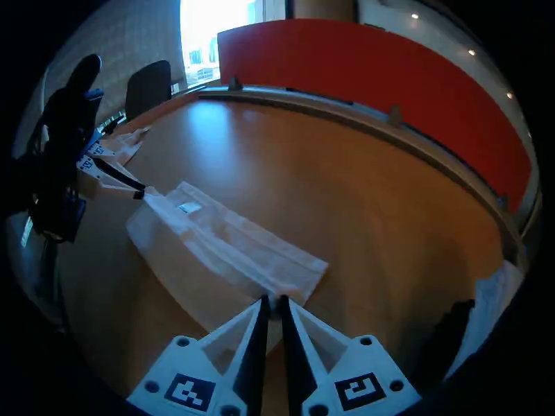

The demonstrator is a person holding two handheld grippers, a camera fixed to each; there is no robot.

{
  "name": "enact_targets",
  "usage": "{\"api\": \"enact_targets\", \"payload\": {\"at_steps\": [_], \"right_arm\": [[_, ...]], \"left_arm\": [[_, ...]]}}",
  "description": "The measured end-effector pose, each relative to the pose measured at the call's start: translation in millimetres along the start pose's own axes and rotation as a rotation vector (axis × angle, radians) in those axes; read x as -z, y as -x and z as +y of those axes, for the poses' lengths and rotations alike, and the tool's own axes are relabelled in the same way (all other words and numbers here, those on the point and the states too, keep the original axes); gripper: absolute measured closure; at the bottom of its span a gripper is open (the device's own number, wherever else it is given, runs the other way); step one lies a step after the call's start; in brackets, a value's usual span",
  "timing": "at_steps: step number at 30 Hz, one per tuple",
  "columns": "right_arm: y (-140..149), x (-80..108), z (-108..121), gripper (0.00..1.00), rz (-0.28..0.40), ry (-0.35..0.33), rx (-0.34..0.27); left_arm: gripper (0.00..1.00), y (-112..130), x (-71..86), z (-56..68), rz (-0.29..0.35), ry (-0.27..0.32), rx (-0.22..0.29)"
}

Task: Fold towel

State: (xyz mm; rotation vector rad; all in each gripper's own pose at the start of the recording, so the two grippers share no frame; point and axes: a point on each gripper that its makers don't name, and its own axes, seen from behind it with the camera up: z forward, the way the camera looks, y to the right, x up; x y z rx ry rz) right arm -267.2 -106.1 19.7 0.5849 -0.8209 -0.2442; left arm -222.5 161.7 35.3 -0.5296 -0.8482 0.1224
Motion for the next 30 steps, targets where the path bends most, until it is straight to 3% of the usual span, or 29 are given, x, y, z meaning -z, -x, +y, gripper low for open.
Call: {"api": "enact_targets", "payload": {"at_steps": [8, 18, 20, 22, 24, 30], "right_arm": [[-1.8, -14.4, 6.0, 0.83, 0.003, 0.030, -0.019], [-5.6, -22.7, 18.0, 0.66, 0.007, 0.094, -0.032], [-5.8, -23.7, 21.3, 0.58, 0.006, 0.105, -0.035], [-5.8, -23.9, 26.0, 0.39, 0.008, 0.123, -0.037], [-5.8, -23.9, 30.5, 0.27, 0.010, 0.139, -0.039], [-8.6, -22.4, 41.6, 0.05, 0.021, 0.177, -0.048]], "left_arm": [[0.83, -1.9, -16.6, -12.2, 0.000, -0.027, 0.032], [0.68, -5.9, -25.7, -26.0, 0.004, -0.092, -0.007], [0.59, -7.1, -25.3, -30.1, 0.006, -0.110, -0.014], [0.54, -7.4, -25.5, -34.1, 0.007, -0.126, -0.016], [0.40, -7.8, -25.7, -38.0, 0.008, -0.141, -0.017], [0.12, -12.1, -22.3, -49.7, 0.025, -0.179, -0.006]]}}
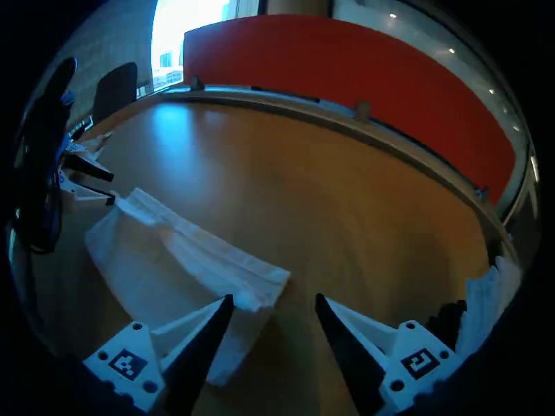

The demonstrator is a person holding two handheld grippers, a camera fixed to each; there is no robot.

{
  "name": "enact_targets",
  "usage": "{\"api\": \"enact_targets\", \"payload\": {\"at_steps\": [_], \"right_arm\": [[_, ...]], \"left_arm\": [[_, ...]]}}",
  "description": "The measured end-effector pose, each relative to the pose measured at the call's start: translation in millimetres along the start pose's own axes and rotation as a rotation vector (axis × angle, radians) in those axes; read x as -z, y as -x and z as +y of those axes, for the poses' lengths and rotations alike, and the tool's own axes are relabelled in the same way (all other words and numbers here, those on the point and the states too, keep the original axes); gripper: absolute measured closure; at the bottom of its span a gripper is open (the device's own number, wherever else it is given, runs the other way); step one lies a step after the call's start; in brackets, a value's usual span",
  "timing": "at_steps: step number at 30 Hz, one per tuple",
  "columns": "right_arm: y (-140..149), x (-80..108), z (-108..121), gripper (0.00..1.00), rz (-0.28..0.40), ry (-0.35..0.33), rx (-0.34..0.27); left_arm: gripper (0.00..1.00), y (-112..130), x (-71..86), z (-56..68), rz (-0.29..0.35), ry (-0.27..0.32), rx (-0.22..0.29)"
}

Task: Fold towel

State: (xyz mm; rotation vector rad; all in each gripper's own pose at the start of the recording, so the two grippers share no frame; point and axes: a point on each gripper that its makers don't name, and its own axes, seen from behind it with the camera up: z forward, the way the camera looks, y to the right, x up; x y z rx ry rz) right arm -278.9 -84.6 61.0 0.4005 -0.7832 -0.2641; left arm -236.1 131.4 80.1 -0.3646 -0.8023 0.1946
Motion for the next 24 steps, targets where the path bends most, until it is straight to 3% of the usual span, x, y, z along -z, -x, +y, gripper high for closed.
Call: {"api": "enact_targets", "payload": {"at_steps": [8, 24], "right_arm": [[-6.4, 7.2, 2.8, 0.01, 0.022, 0.006, 0.005], [7.6, 28.8, -9.1, 0.00, 0.023, -0.015, 0.001]], "left_arm": [[0.07, -4.8, 8.2, -5.4, 0.021, -0.009, 0.023], [0.07, 11.7, 27.9, 6.6, 0.019, 0.014, 0.063]]}}
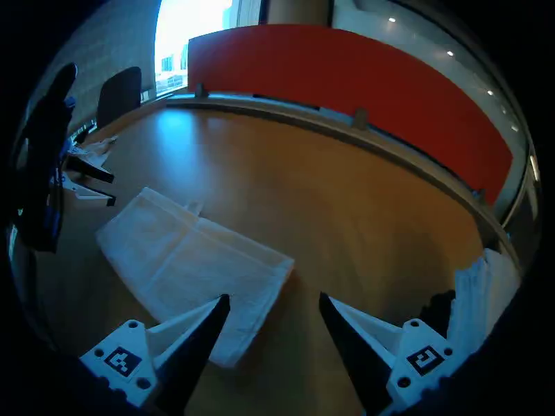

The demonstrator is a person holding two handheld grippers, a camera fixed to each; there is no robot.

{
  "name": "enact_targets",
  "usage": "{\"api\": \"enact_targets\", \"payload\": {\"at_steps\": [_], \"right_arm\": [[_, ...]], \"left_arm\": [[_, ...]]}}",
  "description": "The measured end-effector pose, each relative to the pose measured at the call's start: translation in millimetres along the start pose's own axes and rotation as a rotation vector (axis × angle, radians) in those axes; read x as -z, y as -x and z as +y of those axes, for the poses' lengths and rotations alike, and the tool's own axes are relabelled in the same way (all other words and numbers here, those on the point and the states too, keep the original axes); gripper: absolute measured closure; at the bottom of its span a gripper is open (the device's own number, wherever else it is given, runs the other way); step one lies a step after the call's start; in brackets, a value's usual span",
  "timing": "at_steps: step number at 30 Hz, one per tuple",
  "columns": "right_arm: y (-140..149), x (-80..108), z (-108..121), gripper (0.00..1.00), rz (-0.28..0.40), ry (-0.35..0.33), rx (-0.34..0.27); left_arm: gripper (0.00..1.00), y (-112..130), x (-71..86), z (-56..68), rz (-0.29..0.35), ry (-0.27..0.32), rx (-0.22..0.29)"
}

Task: Fold towel

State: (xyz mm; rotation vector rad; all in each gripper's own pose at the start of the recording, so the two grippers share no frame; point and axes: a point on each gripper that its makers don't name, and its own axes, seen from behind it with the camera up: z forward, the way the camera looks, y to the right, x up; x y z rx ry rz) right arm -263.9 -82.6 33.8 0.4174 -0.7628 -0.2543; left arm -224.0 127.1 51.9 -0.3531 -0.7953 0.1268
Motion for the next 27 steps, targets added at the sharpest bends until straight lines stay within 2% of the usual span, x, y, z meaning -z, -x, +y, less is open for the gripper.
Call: {"api": "enact_targets", "payload": {"at_steps": [14, 20, 27], "right_arm": [[14.4, 27.7, -9.8, 0.00, 0.010, -0.007, -0.019], [17.9, 30.9, -13.4, 0.01, 0.010, -0.021, -0.008], [19.7, 31.3, -21.0, 0.00, 0.005, -0.060, 0.023]], "left_arm": [[0.07, 28.2, 26.9, 8.3, -0.005, -0.011, 0.050], [0.07, 34.4, 35.0, 5.5, -0.001, -0.028, 0.070], [0.07, 41.3, 47.9, -3.2, 0.010, -0.063, 0.102]]}}
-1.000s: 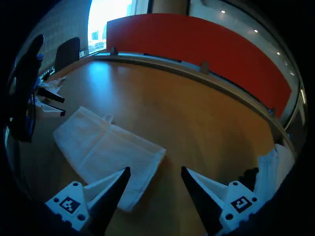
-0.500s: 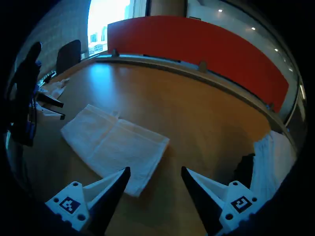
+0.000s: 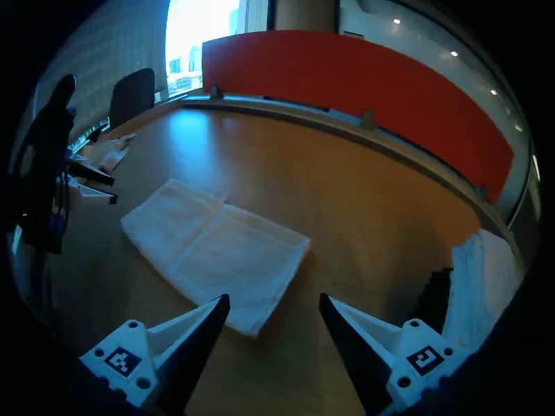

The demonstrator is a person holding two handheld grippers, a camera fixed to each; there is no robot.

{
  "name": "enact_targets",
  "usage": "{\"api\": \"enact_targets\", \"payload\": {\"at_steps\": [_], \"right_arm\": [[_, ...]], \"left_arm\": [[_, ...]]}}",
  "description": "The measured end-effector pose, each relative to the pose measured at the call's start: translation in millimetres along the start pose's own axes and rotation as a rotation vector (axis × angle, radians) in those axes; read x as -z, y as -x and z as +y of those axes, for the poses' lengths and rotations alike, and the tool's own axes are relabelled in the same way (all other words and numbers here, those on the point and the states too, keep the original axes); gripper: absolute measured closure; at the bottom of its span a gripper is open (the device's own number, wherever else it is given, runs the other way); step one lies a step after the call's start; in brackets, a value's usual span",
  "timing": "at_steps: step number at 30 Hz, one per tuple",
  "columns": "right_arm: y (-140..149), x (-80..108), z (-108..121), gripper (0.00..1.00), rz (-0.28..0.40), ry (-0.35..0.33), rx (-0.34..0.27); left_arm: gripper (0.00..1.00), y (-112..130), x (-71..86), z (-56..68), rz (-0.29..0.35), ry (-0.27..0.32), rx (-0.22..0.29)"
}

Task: Fold towel

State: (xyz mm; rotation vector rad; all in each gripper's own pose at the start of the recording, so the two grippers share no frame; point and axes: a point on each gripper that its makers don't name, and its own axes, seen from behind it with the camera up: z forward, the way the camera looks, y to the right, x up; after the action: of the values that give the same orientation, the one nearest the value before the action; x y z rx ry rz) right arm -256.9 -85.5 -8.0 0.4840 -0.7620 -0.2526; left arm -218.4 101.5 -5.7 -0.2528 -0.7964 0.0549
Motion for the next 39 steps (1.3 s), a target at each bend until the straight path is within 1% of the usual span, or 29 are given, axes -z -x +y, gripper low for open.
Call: {"api": "enact_targets", "payload": {"at_steps": [7, 14, 18, 26, 36, 39], "right_arm": [[1.4, -1.5, -7.1, 0.00, -0.013, -0.044, 0.046], [1.0, -4.6, -11.4, 0.00, -0.024, -0.071, 0.077], [0.0, -5.5, -13.8, 0.00, -0.024, -0.084, 0.085], [4.9, -6.6, -16.6, 0.00, -0.039, -0.104, 0.106], [26.3, -12.1, -16.0, 0.01, -0.087, -0.126, 0.126], [32.5, -14.3, -16.6, 0.04, -0.098, -0.131, 0.133]], "left_arm": [[0.07, 10.2, 17.3, -10.7, 0.009, -0.038, 0.031], [0.07, 20.8, 31.5, -16.1, 0.014, -0.062, 0.064], [0.07, 24.2, 37.0, -20.3, 0.017, -0.073, 0.077], [0.07, 29.0, 45.9, -26.7, 0.019, -0.085, 0.087], [0.07, 41.1, 55.2, -32.8, 0.009, -0.099, 0.097], [0.07, 45.3, 57.5, -34.9, 0.004, -0.103, 0.102]]}}
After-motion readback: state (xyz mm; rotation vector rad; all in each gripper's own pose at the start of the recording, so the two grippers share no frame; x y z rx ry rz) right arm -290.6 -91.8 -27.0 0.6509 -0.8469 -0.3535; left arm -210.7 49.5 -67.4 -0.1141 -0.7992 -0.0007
